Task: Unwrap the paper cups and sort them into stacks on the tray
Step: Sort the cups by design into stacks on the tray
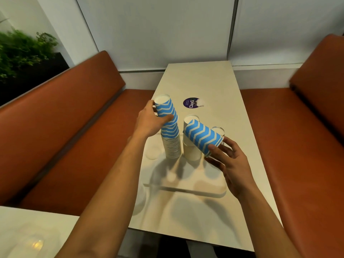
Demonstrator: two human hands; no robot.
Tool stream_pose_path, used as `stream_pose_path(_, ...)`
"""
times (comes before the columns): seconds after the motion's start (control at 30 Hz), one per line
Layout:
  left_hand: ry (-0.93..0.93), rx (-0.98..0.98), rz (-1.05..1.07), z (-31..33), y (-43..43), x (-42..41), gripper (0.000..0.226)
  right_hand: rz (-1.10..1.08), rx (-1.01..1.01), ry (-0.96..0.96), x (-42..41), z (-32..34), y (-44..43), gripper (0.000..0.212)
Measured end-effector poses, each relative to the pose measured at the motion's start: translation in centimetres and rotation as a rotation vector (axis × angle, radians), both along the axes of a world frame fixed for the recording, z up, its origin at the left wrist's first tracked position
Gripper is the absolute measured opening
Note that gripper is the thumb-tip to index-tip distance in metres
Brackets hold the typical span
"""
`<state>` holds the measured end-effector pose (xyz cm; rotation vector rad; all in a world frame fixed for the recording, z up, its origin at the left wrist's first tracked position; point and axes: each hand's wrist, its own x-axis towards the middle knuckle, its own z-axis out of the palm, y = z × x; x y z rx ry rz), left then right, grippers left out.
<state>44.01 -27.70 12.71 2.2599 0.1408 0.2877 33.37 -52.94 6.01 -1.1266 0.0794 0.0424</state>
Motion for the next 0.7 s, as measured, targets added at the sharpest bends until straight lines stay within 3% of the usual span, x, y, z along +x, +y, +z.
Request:
stream_pose_path(0.17, 0.061, -0.037, -0.004, -0.4, -0.1, -0.6, 0.085, 0.004, -0.009, -0.003, -0.1, 0.3, -0.1, 0.067)
stream_pose_path(0.4, -0.070, -0.207, 0.039, -0.4, -0.3, -3.8, 0.073, 0.025, -0.001, -0.010, -0.3, 0.5, 0.7, 0.076)
stream_pose_path(0.6, 0.133, -0.526, -0.233, -1.1, -1.5, -7.1, 0.067, 0.045, -0.015, 0.004, -0.4, 0.9, 1.7, 0.111)
stream_pose_path(0.7, 0.213, -0.546, -0.352, -2.0, -1.8, -8.2, 0.060, 0.079, -0.028, -0.007, -0.6, 1.0, 2.1, 0.100)
